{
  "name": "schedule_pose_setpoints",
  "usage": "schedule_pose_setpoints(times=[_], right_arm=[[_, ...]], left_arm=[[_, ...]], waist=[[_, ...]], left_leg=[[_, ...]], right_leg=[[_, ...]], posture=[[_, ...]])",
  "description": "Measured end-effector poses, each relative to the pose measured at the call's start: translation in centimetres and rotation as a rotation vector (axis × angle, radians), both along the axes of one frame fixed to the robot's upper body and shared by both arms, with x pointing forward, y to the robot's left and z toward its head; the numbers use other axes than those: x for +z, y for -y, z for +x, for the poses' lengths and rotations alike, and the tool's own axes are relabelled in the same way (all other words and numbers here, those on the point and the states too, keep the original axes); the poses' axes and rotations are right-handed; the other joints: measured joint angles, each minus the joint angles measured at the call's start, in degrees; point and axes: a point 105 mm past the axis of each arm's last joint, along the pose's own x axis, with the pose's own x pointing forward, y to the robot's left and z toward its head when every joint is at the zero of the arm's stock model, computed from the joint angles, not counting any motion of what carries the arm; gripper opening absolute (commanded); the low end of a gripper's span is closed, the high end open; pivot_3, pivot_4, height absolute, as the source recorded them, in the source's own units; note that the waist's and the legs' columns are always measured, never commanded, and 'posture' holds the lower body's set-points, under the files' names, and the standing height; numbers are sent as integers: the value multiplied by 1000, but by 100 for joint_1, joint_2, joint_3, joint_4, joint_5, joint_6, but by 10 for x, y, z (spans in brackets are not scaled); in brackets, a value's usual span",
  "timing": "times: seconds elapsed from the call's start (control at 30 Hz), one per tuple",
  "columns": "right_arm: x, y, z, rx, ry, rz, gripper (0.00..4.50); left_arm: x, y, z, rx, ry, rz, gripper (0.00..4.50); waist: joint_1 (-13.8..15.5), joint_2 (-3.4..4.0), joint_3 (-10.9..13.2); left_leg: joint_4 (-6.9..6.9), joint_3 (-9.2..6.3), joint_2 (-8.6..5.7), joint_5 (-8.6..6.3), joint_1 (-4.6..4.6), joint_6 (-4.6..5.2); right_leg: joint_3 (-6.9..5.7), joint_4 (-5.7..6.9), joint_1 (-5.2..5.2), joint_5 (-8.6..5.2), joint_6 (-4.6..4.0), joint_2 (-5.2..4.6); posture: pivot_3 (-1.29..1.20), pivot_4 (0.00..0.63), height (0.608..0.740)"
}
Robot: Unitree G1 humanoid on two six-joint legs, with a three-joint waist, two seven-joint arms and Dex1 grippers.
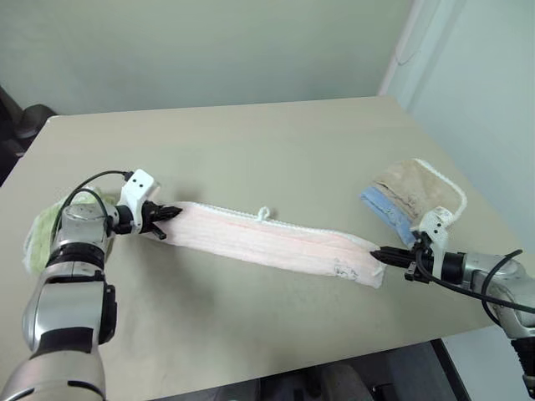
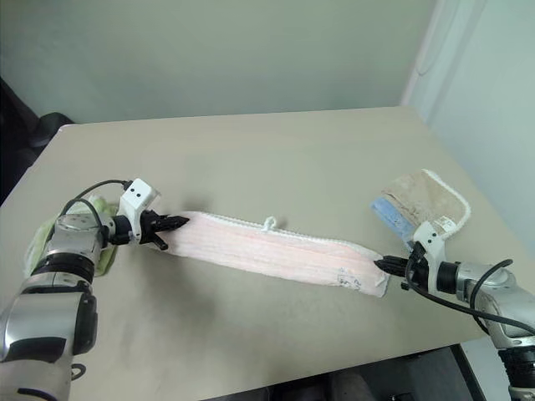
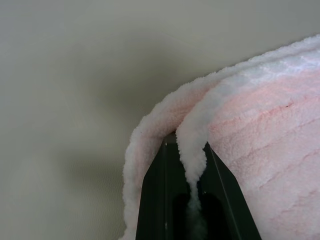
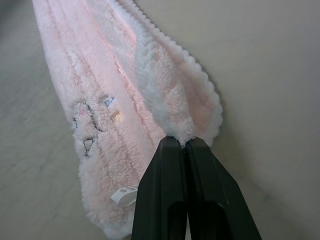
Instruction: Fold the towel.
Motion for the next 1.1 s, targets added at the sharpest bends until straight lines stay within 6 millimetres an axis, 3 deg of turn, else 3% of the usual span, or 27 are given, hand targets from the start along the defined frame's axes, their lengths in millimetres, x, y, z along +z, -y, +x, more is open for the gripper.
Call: schedule_pose_setpoints(times=[0.07,0.17,0.43,0.53,0.7,0.83,1.1], right_arm=[[0,1,3,-8,6,-2,0],[0,4,6,-18,13,-7,727],[0,10,6,-39,4,10,3473],[5,13,7,-53,23,15,4472],[22,24,16,-120,90,50,4472],[37,37,13,-169,100,122,4472],[29,27,-12,-151,-39,230,4472]], left_arm=[[1,0,2,8,7,9,661],[5,-2,5,39,28,7,1687],[6,-2,4,40,22,-35,4500],[6,-4,4,50,28,-36,4500],[10,-10,5,85,53,-25,4500],[24,-30,1,154,95,-66,4500],[46,-51,-2,280,164,-235,4500]], waist=[[1,1,0],[9,2,1],[10,3,2],[12,3,2],[9,4,2],[10,3,2],[32,5,3]], left_leg=[[3,0,0,0,-1,1],[7,-1,0,1,-2,1],[6,0,0,-8,-4,5],[6,0,-2,-9,-4,6],[9,0,-1,-8,-4,6],[7,0,1,-11,-4,4],[8,0,-5,-13,-7,4]], right_leg=[[0,0,0,0,1,0],[0,0,2,1,2,0],[-1,0,0,2,2,0],[-1,-1,1,2,2,-1],[-1,0,-1,3,1,0],[-2,0,-2,3,0,5],[0,-1,-2,2,1,1]], posture=[[0,150,740],[0,150,740],[0,150,740],[0,150,740],[0,150,740],[0,150,740],[0,150,740]])
